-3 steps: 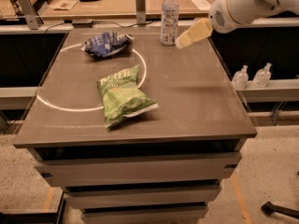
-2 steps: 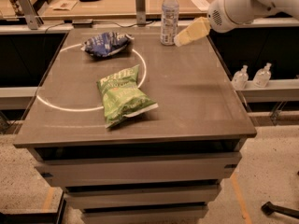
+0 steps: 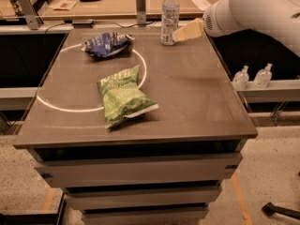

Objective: Move blue plastic bottle near green rice chip bag

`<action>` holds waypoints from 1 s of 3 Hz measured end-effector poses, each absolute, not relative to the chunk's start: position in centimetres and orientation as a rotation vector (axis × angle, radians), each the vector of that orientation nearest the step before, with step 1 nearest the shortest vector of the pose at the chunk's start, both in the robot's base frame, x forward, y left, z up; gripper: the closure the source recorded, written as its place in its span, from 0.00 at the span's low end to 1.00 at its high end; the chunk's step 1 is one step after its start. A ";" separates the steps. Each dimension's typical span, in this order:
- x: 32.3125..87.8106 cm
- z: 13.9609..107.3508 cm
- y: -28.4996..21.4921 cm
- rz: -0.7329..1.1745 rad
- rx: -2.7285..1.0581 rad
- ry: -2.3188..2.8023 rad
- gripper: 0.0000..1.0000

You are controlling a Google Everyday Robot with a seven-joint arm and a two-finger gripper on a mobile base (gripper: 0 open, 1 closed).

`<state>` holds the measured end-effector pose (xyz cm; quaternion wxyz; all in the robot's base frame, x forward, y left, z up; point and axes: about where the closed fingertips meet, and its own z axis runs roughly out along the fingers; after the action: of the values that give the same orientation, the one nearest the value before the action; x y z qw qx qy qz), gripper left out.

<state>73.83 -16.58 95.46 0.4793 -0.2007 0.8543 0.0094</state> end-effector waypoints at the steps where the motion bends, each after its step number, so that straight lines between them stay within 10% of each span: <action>1: 75.4 95.0 -17.0 0.092 -0.408 2.016 0.00; 3: 78.9 93.4 -15.6 0.146 -0.511 1.969 0.00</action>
Offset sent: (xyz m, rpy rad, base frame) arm 0.0550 0.0037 -0.0211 0.1001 -0.1175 0.0931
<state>78.94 -15.59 93.41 0.5238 -0.2133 0.8225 0.0610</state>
